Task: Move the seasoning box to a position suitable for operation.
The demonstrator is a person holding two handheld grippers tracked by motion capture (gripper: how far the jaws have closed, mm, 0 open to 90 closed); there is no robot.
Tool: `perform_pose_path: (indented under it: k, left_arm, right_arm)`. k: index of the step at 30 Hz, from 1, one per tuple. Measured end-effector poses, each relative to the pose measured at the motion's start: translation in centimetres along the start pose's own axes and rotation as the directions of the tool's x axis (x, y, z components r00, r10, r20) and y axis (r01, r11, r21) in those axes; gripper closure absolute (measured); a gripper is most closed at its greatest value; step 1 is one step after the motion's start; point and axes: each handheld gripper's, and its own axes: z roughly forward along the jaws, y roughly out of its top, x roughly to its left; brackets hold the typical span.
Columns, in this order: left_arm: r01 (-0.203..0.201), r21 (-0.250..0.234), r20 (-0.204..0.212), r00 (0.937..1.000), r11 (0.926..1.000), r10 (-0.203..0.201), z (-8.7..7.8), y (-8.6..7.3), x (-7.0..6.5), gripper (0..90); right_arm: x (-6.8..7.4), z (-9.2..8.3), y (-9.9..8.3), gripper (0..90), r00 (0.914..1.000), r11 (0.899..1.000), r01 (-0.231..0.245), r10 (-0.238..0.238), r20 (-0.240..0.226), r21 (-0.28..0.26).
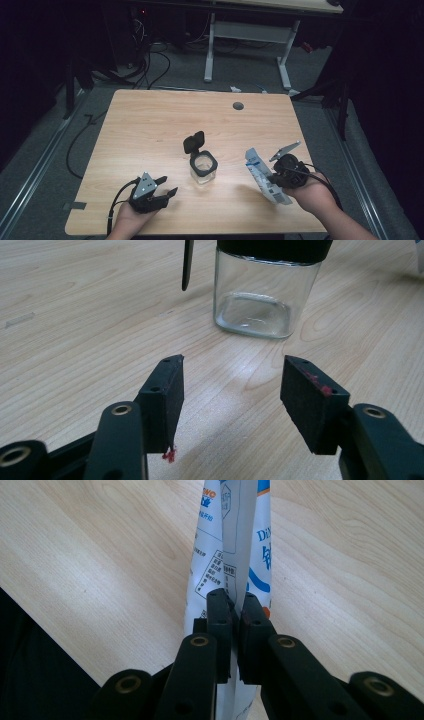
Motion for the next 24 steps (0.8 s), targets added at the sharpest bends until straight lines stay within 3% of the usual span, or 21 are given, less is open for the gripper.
perform_pose_path:
  k: [7,10,11,12,17,24]
  left_arm:
    - [-0.006,-0.006,0.021,0.9998,1.0,0.006,0.1,0.1,-0.5,43.4]
    - [-0.03,-0.016,0.048,0.9984,0.9994,0.031,0.3,0.3,-1.6,43.4]
    - [-0.021,-0.02,0.065,0.9977,0.9996,0.022,0.5,0.3,-2.2,42.9]
    - [-0.05,-0.026,0.066,0.9965,0.9984,0.051,0.7,0.4,-2.6,42.3]
    - [-0.087,-0.06,0.142,0.9854,0.9944,0.095,2.3,1.2,-6.0,38.6]
    - [-0.071,-0.112,0.227,0.9693,0.9912,0.095,4.9,2.6,-9.7,32.9]
  right_arm:
    - [0.1,0.1,0.3,86.6,0.9999,1.0,0.01,-0.009,-0.004,0.03]
    - [0.1,0.0,0.4,86.7,0.9999,0.999,0.011,-0.01,-0.004,0.032]
    - [0.2,0.0,0.5,86.7,0.9999,0.999,0.012,-0.012,-0.005,0.031]
    - [0.2,-0.1,0.5,86.8,0.9999,0.999,0.014,-0.014,-0.003,0.033]
    - [0.7,-0.1,0.8,86.9,0.9998,0.999,0.016,-0.016,-0.009,0.036]
    - [1.2,-0.5,1.2,87.0,0.9997,1.0,0.016,-0.015,-0.021,0.016]
